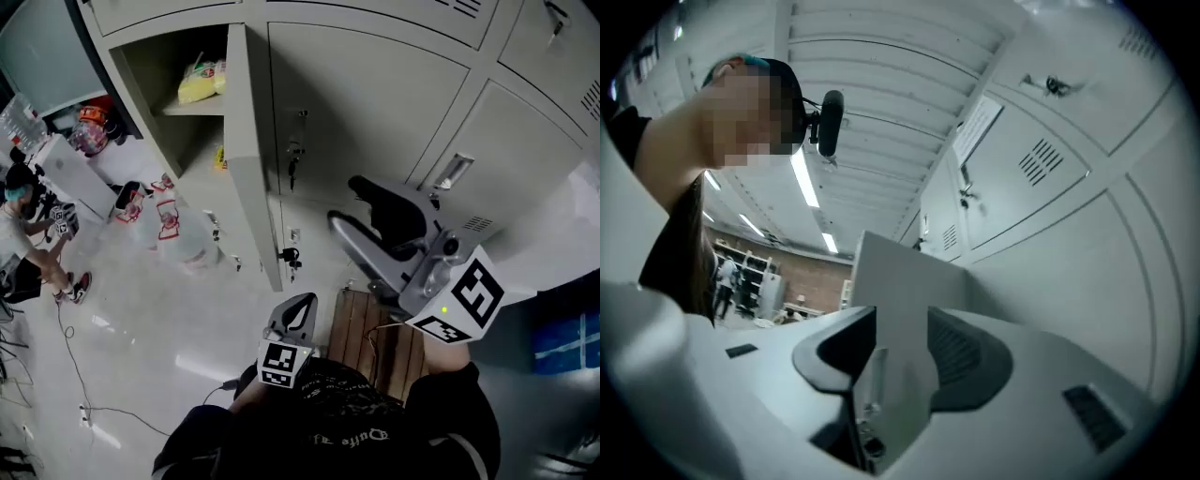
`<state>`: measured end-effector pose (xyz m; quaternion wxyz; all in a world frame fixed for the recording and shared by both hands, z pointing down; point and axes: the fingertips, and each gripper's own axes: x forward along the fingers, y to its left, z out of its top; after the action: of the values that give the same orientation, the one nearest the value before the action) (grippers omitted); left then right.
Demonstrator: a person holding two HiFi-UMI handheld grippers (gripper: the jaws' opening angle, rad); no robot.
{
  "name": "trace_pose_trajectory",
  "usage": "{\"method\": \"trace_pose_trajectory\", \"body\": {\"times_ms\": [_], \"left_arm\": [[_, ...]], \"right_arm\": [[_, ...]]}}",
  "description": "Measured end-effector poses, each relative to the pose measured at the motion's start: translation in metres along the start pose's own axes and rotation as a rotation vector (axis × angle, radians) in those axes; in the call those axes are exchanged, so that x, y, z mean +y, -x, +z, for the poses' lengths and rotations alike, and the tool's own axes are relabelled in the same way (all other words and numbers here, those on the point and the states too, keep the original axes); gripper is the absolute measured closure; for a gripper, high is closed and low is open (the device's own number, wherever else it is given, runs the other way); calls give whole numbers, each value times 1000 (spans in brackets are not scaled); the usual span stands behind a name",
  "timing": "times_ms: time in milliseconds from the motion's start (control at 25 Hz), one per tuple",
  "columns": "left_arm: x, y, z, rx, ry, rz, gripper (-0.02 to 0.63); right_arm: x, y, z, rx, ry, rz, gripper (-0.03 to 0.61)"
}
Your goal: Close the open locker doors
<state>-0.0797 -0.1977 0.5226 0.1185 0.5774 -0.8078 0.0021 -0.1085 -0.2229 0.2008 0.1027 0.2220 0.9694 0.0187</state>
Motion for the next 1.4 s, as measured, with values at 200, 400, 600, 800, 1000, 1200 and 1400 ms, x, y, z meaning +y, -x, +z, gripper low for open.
{"method": "trace_pose_trajectory", "body": {"times_ms": [200,400,600,800,1000,1200,1400], "left_arm": [[39,43,-18,7,25,192,606],[74,86,-33,14,53,368,606],[99,113,-35,2,63,464,606],[117,125,-36,-5,78,497,606],[148,128,-36,-12,90,484,606],[197,134,-38,10,79,457,606],[243,136,-24,15,76,419,606]], "right_arm": [[53,-26,-30,41,-8,115,391],[64,-44,-54,65,11,60,396],[70,-56,-58,63,26,22,468],[84,-79,-63,41,65,15,469],[102,-113,-64,-8,112,-4,469],[111,-157,-75,1,51,36,476],[101,-199,-90,64,60,-1,488]]}}
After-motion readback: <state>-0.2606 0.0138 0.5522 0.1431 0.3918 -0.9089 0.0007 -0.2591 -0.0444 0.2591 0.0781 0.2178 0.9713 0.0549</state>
